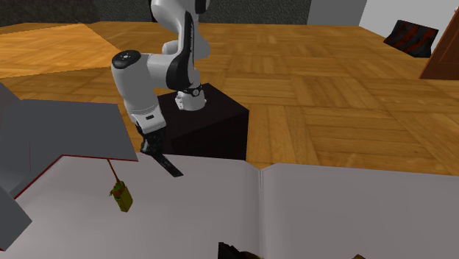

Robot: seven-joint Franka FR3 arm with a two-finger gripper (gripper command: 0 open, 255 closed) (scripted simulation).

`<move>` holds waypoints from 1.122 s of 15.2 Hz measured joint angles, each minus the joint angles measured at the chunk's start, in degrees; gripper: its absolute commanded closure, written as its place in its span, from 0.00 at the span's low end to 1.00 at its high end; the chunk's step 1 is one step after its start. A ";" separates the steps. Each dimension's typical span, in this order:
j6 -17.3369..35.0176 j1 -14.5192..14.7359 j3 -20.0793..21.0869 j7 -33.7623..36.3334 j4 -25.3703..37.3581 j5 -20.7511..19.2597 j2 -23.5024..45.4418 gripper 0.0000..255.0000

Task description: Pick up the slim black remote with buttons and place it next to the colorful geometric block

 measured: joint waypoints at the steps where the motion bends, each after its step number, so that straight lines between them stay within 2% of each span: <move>1: 0.63 -0.08 0.14 -0.16 -0.26 0.26 0.42 1.00; 17: 9.71 -2.32 2.81 -3.13 -1.66 4.82 8.38 1.00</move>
